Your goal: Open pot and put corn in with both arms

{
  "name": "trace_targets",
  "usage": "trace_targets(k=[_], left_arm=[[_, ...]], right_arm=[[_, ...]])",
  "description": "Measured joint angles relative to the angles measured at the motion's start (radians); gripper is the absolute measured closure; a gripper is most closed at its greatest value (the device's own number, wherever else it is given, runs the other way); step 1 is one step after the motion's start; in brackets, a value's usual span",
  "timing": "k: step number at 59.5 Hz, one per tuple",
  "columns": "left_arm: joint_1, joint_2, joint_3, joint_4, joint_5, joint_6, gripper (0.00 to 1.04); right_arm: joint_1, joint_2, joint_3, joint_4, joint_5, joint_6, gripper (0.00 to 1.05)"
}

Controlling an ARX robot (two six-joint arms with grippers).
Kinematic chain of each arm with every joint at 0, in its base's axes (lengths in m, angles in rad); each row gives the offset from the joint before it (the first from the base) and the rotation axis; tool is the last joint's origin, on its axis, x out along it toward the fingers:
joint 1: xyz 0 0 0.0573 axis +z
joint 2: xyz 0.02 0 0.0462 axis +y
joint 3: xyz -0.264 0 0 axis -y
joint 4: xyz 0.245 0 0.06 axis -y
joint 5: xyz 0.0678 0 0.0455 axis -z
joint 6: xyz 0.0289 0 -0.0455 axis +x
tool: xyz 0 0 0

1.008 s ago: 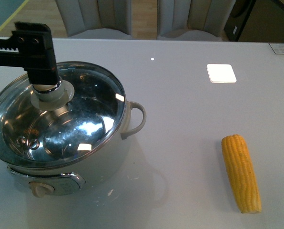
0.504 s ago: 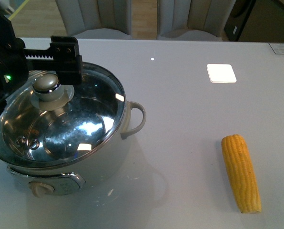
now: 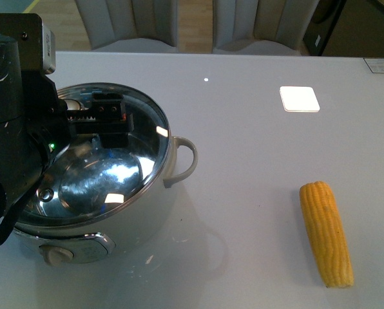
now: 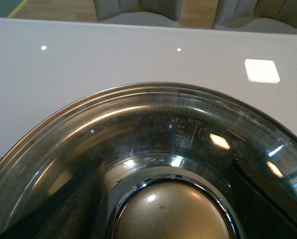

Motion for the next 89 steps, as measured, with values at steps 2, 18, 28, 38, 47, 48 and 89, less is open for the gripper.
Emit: trace_targets(k=[2, 18, 28, 38, 47, 48, 89], left_arm=[[-0.002, 0.000, 0.001, -0.001, -0.002, 0.000, 0.47], [-0.002, -0.014, 0.002, -0.024, -0.016, -0.007, 0.62], [0.005, -0.070, 0.006, -0.103, -0.007, -0.006, 0.63], [0.041, -0.197, 0.022, -0.223, 0.008, 0.003, 0.63], [0.100, -0.328, 0.063, -0.280, 0.048, 0.025, 0.63], [0.104, -0.335, 0.064, -0.282, 0.052, 0.027, 0.63], [0.761, -0.223, -0.011, 0.005, 0.297, 0.204, 0.63]], right_arm=[[0.000, 0.000, 0.000, 0.000, 0.000, 0.000, 0.09], [0.000, 0.000, 0.000, 0.000, 0.000, 0.000, 0.09], [0.000, 0.000, 0.000, 0.000, 0.000, 0.000, 0.09], [0.000, 0.000, 0.000, 0.000, 0.000, 0.000, 0.09], [0.000, 0.000, 0.000, 0.000, 0.000, 0.000, 0.09], [0.000, 0.000, 0.000, 0.000, 0.000, 0.000, 0.09], [0.000, 0.000, 0.000, 0.000, 0.000, 0.000, 0.09]])
